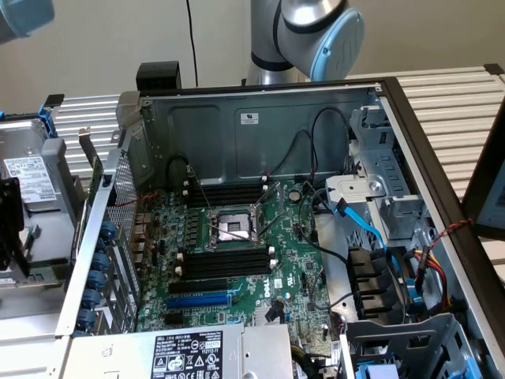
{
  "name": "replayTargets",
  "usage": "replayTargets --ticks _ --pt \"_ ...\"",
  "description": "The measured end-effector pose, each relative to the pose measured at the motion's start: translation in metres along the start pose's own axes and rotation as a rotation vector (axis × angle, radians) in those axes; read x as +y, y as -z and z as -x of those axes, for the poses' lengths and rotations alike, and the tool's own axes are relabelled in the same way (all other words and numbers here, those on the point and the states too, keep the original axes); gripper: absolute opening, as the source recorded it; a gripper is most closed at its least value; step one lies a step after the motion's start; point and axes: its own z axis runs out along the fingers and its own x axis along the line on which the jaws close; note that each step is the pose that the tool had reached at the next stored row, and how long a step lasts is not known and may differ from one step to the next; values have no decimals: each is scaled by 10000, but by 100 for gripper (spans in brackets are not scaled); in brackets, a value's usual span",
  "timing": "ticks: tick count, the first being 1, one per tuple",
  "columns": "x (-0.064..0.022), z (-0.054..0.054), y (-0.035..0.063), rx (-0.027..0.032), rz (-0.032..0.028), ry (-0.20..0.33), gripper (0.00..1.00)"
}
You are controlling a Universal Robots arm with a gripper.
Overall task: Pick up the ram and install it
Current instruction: 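Pick up the ram and move it above insertion slot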
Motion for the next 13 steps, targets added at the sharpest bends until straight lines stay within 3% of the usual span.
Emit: replayTargets --ticks 4,8,10,13 --pt "-9 -2 142 -4 -1 -33 12" --pt "-16 -3 257 -47 2 -46 12" --pt "-19 -4 306 -85 4 -49 12" --pt "-23 -4 363 -188 8 -55 12"
